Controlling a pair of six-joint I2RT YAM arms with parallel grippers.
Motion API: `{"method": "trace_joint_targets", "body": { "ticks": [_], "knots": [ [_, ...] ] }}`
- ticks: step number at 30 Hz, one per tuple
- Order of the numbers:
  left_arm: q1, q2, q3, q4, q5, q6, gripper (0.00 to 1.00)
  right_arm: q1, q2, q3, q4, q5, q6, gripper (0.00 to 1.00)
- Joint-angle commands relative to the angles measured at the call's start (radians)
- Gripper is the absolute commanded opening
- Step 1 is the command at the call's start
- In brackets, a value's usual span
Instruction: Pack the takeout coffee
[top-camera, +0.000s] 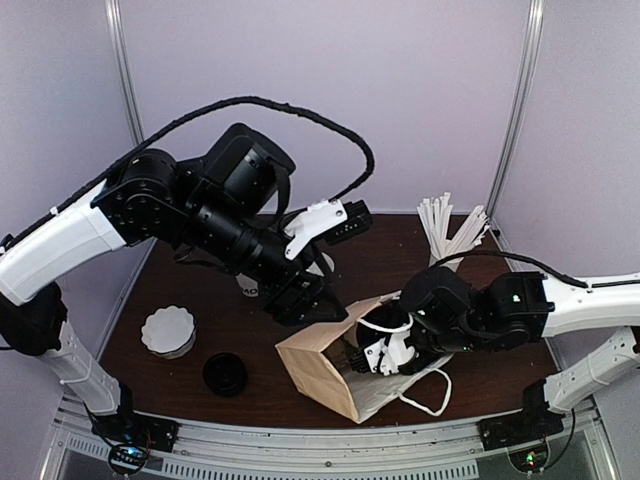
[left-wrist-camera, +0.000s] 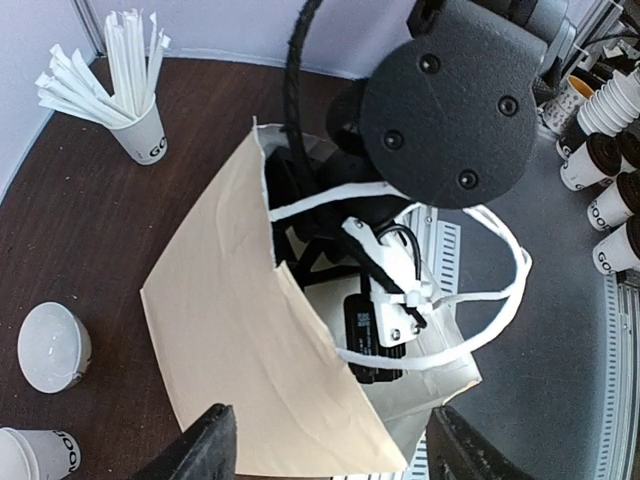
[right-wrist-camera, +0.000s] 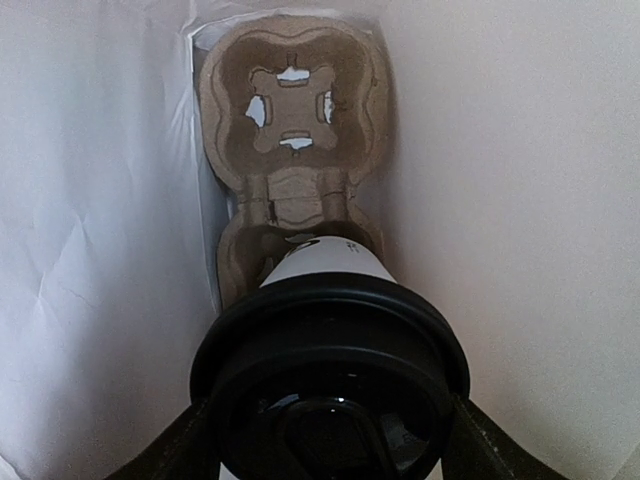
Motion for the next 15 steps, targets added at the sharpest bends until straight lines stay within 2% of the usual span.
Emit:
{"method": "trace_joint_targets", "body": {
  "ticks": [1,15],
  "knots": [
    [0.029,-0.05,-0.027,0.058,0.017,0.018,0.68,0.004,0.009,0.002,0.029,-0.003,0.011,0.58],
    [0.048,-0.052,-0.055,0.066,0.033,0.013,0.68,-0.034,0.051,0.0,0.027,-0.019,0.028,0.59]
  ]
}}
